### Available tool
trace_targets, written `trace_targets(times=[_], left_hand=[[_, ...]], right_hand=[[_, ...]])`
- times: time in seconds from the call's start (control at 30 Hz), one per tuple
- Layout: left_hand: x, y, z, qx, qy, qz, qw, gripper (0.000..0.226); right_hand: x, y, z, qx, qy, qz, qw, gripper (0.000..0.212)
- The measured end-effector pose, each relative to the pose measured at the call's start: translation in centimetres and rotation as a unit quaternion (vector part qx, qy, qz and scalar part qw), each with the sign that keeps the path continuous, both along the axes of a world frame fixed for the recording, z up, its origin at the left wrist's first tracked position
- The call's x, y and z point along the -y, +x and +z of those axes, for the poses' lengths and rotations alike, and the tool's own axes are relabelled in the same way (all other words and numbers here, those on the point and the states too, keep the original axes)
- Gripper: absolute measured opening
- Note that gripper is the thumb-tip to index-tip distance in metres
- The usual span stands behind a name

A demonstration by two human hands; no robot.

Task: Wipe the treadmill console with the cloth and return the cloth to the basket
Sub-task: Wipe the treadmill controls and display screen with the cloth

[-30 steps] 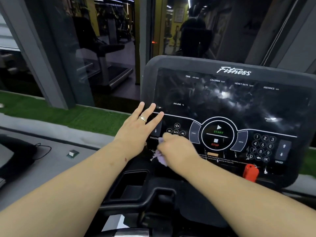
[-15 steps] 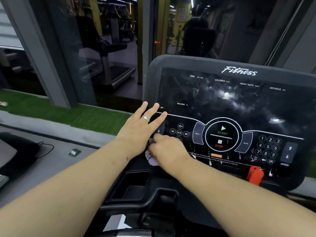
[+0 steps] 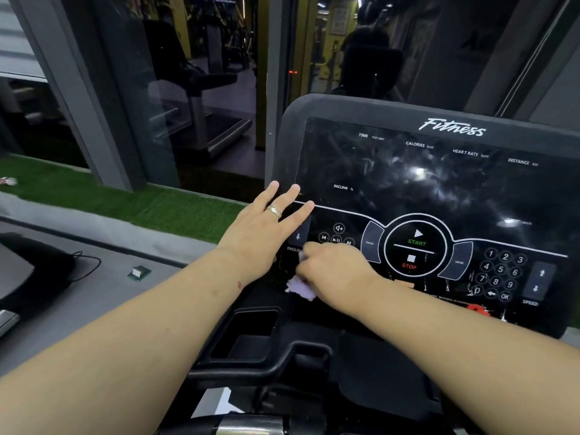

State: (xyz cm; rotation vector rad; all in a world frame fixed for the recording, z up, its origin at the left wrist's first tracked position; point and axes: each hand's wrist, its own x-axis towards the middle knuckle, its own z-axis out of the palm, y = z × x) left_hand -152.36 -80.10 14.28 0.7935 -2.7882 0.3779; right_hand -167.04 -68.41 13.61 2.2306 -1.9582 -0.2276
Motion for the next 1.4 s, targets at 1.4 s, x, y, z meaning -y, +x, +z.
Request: trace_targets(times=[1.4], left_hand=[[-0.5,-0.3,-0.3,-0.037,0.014,-0.004,0.999,0.114]], right_hand=[[1.6,-2.2,3.1,0.044,-0.268,-0.123,0.954,0.033]])
